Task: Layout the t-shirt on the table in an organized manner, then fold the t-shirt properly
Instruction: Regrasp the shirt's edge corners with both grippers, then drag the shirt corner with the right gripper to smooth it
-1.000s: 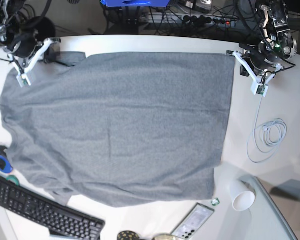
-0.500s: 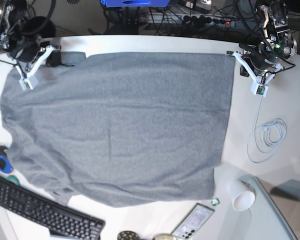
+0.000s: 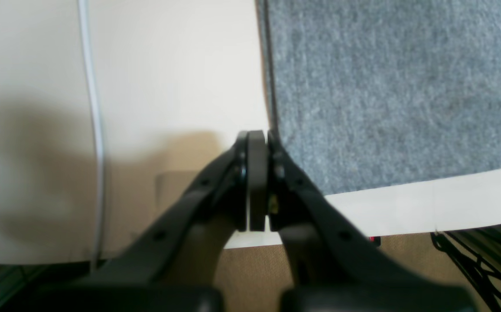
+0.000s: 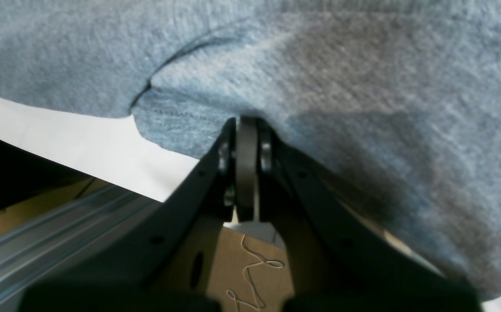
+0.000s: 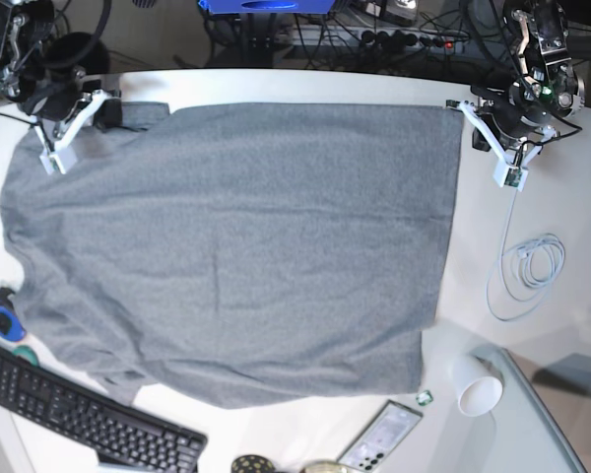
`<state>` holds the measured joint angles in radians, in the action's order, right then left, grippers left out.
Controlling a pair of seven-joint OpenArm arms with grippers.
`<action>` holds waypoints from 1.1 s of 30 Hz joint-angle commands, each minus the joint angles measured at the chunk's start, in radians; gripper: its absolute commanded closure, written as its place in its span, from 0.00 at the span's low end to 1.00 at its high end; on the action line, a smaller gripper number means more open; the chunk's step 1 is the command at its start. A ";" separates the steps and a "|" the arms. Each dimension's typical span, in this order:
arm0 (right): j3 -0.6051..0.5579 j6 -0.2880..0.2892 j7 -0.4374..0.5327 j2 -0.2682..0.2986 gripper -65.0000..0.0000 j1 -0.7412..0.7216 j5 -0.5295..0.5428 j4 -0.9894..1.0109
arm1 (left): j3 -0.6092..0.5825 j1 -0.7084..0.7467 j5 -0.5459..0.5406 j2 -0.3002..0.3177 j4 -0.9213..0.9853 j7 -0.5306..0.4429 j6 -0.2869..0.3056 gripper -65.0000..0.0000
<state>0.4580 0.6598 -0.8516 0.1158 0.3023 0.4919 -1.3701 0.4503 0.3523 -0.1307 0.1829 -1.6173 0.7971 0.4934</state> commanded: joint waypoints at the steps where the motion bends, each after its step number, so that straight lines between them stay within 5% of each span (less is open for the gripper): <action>1: 0.003 0.010 -0.001 0.009 0.98 0.001 -0.003 -0.007 | 0.005 -0.002 -0.002 0.010 -0.015 -0.015 -0.006 1.00; 14: 0.002 0.013 -0.024 0.002 0.98 0.151 -0.002 -0.131 | 0.005 -0.003 -0.002 0.010 -0.010 -0.015 -0.006 1.00; 25: 0.012 0.013 -0.116 0.000 0.98 0.171 0.003 -0.355 | 0.005 -0.017 -0.002 0.017 -0.010 -0.015 -0.006 1.00; 33: -0.054 0.008 -0.143 -0.008 0.98 0.139 0.000 -0.340 | 0.005 -0.020 -0.002 0.022 -0.010 -0.015 -0.006 1.00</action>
<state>0.3973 0.6670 -1.0107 0.0971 0.4438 0.4751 -1.6939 0.4500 0.3359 -0.1276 0.1913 -1.6127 0.7971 0.4934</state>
